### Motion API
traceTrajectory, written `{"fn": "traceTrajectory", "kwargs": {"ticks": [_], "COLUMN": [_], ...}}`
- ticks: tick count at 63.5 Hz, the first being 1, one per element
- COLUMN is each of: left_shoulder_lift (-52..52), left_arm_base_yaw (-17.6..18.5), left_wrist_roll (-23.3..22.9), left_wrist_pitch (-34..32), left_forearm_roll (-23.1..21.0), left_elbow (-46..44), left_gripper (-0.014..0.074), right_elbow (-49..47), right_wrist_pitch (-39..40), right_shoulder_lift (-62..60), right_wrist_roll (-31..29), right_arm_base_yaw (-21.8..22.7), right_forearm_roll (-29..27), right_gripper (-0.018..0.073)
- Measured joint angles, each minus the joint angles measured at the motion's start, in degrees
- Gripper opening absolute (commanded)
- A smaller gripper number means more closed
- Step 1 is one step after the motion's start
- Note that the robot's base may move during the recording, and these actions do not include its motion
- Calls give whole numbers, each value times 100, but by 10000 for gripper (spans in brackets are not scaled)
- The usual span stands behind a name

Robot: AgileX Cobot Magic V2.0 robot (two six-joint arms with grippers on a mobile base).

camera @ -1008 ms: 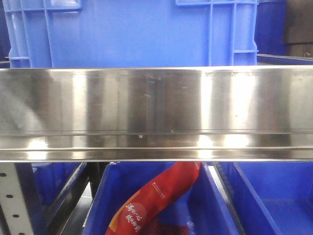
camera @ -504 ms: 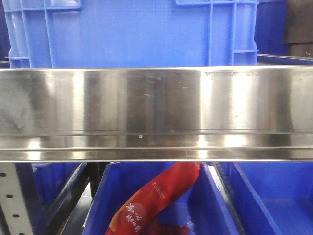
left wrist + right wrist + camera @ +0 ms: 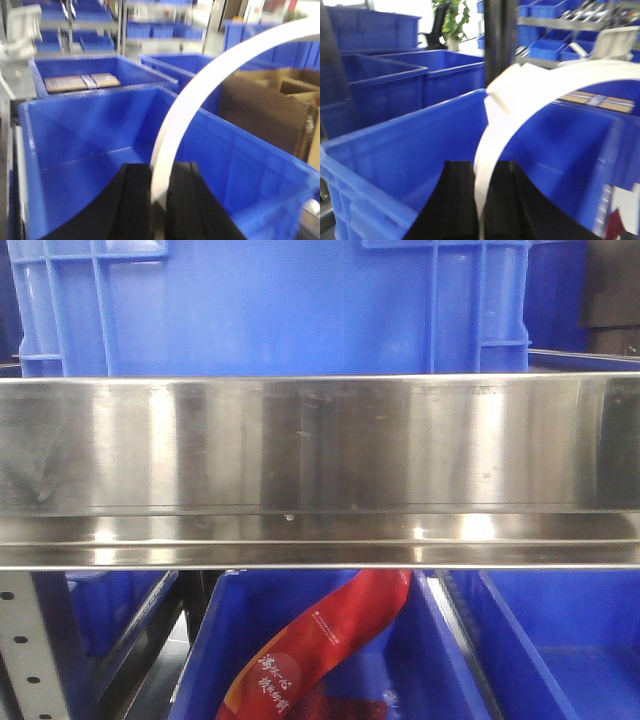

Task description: Grab PVC pipe and place in blue bin

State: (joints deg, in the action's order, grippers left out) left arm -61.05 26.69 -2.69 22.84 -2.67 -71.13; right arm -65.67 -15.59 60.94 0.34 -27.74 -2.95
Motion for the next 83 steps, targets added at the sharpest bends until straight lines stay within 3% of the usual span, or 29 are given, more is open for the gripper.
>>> {"fn": "traceTrajectory", "kwargs": {"ticks": [18, 32, 36, 49, 56, 68, 73, 83], "left_shoulder_lift": [-1844, -2774, -2904, -3079, -3087, -3087, -3074, -2797], "left_arm_base_yaw": [0, 10, 10, 10, 10, 10, 10, 10], "left_wrist_roll": [0, 0, 0, 0, 0, 0, 0, 0], "left_wrist_pitch": [67, 65, 136, 349, 375, 375, 386, 459], "left_forearm_roll": [11, 11, 11, -22, -22, -22, -22, -22], "left_elbow": [-1636, -2013, -2013, -2026, -2037, -2060, -2059, -2059], "left_gripper": [-111, -97, -39, 350, 416, 363, 254, -47], "right_elbow": [-1476, -1981, -1992, -2040, -2053, -2053, -2053, -2053], "right_wrist_pitch": [-447, -1420, -1606, -1856, -1856, -1856, -1856, -1856], "right_shoulder_lift": [1663, 2473, 2528, 2544, 2544, 2544, 2528, 2290], "right_wrist_roll": [0, 0, 0, 0, 0, 0, 0, 0], "right_arm_base_yaw": [-41, -41, -45, -45, -45, -45, -45, -45], "right_forearm_roll": [-3, -267, -305, -358, -363, -384, -423, -607], "right_gripper": [-169, -132, -47, 275, 304, 246, 187, 26]}}
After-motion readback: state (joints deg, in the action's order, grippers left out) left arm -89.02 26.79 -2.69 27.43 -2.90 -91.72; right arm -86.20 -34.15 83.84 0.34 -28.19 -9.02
